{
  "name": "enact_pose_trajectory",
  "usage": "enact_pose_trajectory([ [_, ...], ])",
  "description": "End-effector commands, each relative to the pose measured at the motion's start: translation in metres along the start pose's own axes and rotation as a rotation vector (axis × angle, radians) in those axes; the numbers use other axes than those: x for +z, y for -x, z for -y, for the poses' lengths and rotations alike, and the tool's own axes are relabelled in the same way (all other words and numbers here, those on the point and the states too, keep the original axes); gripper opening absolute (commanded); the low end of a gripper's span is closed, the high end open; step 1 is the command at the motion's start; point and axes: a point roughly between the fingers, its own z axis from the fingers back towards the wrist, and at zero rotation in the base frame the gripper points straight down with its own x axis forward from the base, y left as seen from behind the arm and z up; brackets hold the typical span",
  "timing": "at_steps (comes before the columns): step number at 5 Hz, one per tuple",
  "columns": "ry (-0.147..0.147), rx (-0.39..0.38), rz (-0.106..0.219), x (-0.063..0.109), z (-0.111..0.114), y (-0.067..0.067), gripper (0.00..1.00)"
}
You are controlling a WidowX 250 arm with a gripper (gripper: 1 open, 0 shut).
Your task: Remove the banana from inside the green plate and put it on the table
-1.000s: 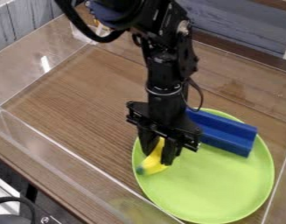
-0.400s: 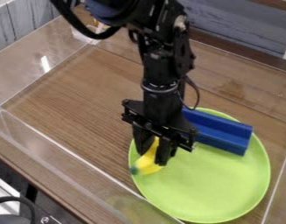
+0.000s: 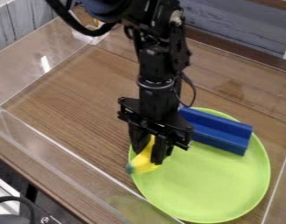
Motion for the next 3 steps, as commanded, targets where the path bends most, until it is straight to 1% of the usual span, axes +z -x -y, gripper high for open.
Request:
enact_pose_trajectory([
  [1,0.006,0.005,0.063,0.018,-0.0016,-0.0068,0.0],
  [3,0.011,0.002,0.064,0.0247,-0.0039,-0.0044,0.0],
])
